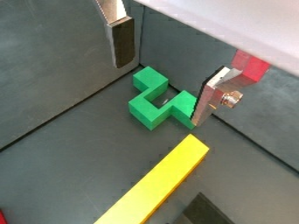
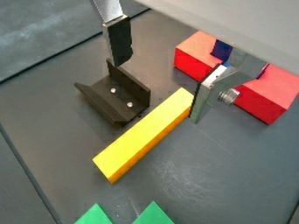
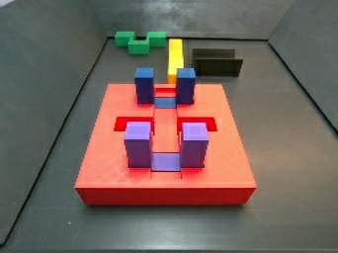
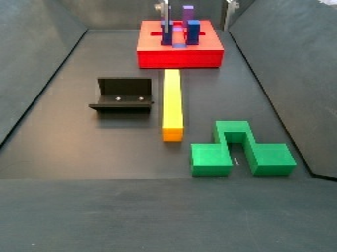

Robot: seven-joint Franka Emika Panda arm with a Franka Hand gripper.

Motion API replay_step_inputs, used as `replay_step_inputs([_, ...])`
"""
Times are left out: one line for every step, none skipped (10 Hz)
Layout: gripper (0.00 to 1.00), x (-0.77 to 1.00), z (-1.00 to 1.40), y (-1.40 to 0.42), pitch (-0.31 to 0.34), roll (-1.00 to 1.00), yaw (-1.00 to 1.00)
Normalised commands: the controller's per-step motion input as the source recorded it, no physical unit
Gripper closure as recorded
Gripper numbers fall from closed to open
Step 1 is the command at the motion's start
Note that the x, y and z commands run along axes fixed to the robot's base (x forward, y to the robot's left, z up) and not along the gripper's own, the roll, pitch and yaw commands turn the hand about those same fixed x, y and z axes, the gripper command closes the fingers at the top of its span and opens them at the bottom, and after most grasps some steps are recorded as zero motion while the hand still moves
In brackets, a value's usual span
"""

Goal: Pick up the yellow object. Move up. Move to above the board. Insert the yellow object.
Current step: Pick up the yellow object.

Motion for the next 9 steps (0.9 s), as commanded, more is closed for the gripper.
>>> replay_step_inputs([0.00, 0.72, -0.61, -0.57, -0.026, 0.00, 0.00])
replay_step_inputs([0.00, 0.68, -0.75, -0.55, -0.103, 0.00, 0.00])
replay_step_inputs([0.00, 0.65, -0.73, -0.49, -0.129, -0.01, 0.00])
replay_step_inputs([0.00, 0.52, -0.75, -0.23, -0.100, 0.00, -0.03])
replay_step_inputs([0.00, 0.16, -0.84, 0.00, -0.097, 0.06, -0.13])
replay_step_inputs([0.00, 0.00, -0.87, 0.09, -0.099, 0.08, -0.11])
replay_step_inputs([0.00, 0.00, -0.82, 0.11, -0.096, 0.03, -0.12])
replay_step_inputs([0.00, 0.00, -0.71, 0.00, -0.090, 0.00, -0.11])
replay_step_inputs([0.00, 0.00, -0.65, 0.00, -0.091, 0.00, -0.11])
